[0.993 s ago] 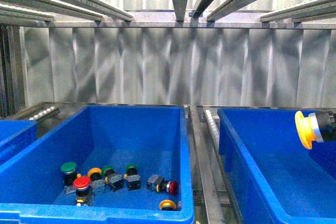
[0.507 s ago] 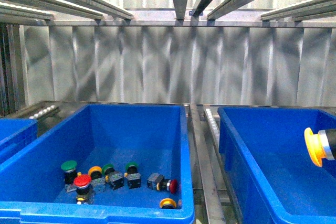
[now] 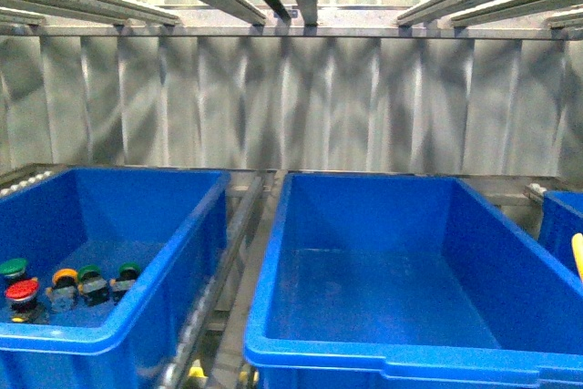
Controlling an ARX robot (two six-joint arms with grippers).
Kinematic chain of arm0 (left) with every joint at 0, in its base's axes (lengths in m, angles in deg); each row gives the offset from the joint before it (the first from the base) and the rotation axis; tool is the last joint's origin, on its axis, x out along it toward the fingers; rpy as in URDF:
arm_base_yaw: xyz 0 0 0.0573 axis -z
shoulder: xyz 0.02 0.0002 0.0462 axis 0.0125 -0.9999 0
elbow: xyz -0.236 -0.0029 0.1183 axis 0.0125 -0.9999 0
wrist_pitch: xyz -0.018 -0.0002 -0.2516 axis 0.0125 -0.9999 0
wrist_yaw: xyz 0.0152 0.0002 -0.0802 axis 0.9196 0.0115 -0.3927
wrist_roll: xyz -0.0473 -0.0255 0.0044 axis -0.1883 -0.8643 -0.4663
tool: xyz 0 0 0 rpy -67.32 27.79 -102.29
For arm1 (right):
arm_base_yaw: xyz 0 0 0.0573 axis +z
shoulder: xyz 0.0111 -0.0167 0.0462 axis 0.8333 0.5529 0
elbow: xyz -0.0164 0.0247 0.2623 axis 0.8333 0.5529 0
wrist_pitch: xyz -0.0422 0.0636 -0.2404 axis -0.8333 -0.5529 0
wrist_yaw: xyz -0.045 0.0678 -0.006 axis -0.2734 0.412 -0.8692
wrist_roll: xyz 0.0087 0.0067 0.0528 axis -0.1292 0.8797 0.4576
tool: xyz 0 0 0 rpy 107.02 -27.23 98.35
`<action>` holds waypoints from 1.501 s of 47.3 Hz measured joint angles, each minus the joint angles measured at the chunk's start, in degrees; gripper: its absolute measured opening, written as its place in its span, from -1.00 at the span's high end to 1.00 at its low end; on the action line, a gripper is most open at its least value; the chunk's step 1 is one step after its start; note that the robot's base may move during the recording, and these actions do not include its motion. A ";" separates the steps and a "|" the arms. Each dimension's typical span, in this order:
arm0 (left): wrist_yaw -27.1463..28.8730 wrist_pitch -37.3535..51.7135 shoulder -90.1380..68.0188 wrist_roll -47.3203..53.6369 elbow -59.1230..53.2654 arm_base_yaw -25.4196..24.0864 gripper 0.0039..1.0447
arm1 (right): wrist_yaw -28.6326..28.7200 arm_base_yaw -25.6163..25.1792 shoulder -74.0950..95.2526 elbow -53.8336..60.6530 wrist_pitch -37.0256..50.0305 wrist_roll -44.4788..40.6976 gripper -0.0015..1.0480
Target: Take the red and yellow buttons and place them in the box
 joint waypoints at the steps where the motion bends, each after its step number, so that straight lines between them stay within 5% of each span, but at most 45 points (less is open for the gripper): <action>1: 0.00 0.02 0.00 0.00 0.00 0.00 -0.86 | 0.46 -0.52 -0.57 0.15 -0.57 0.09 0.50; 19: -0.09 0.00 0.00 0.00 0.00 0.00 -0.86 | 5.77 -11.30 -7.96 1.53 -8.31 1.22 0.50; 26: -0.39 0.02 0.00 0.02 0.02 -0.09 -0.86 | 6.71 -11.91 -8.20 -0.26 -14.45 -7.69 0.50; 36: -0.13 0.02 0.00 0.00 0.02 -0.11 -0.86 | 19.10 -21.14 5.97 -14.27 -16.28 -24.55 0.50; 51: -0.13 0.02 0.02 0.00 0.02 -0.11 -0.86 | 28.28 -30.86 35.47 -41.18 -24.24 -39.50 0.50; 71: -0.13 0.02 0.02 0.02 0.02 -0.11 -0.86 | 28.30 -32.15 62.90 -75.38 -43.06 -54.10 0.50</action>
